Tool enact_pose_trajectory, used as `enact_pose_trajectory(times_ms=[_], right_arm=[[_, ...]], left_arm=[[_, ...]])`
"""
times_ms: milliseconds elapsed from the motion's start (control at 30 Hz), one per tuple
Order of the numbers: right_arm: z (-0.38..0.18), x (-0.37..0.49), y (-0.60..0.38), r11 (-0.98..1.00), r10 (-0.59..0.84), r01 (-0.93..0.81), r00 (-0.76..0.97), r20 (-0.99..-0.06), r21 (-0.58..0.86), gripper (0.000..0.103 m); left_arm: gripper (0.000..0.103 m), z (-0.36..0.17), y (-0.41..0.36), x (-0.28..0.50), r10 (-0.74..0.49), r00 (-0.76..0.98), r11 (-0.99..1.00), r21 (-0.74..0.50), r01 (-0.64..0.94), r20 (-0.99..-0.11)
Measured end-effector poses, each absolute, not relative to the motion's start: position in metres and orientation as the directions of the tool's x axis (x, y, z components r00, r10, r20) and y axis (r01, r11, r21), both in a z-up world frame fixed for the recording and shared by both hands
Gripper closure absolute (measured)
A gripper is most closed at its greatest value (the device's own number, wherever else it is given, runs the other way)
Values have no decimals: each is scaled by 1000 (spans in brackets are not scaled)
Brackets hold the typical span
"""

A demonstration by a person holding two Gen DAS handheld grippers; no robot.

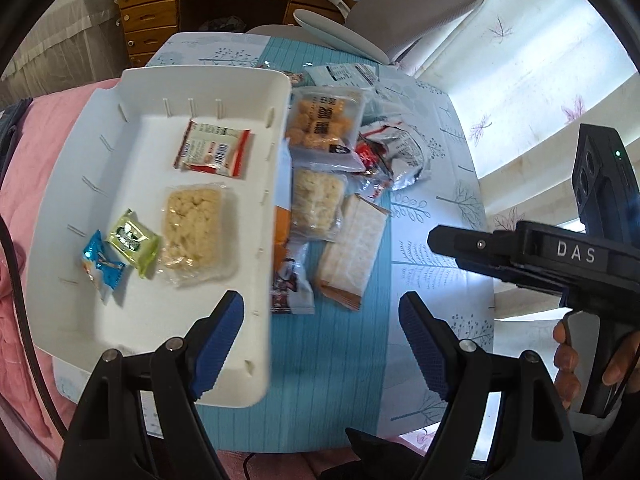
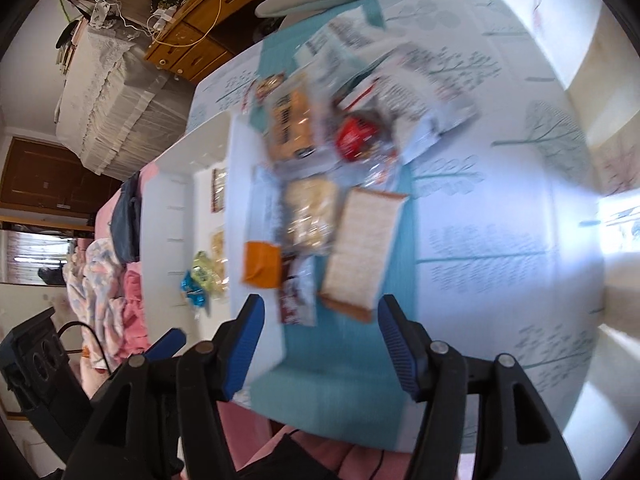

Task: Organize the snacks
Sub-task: 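Move both grippers back over the remaining snacks on the table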

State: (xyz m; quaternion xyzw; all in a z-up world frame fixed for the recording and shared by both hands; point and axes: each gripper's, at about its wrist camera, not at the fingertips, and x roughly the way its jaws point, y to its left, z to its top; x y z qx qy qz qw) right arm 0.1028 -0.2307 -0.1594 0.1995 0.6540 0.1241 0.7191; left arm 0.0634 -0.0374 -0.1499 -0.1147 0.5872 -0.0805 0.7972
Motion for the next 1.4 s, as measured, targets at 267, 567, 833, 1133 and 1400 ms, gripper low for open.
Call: enact_pose_trajectory(times_ms=[267,567,833,1133,1400], right_arm=[[-162,115,-285,898,417,82,154,-896,432,35],[-170,140,-313,912,389,40,227,-893,407,26],[-180,171,-325,900,422,-29,307,-853,435,26],[-202,201,-316,899,431,-66,307,-849,433,26],[-217,227,-307,914,406,-115,303,-862,389,26]], left_arm=[[19,-164,-83,59,-255,281,960,-278,-45,-925],[18,-186,-126,70,-170,333,981,-191,-32,-928],[18,-219,-151,97,-105,347,992,-121,-25,-932],[18,-254,-158,126,-78,301,992,-105,-75,-950],[18,-271,-161,141,-63,266,991,-91,-97,-962]])
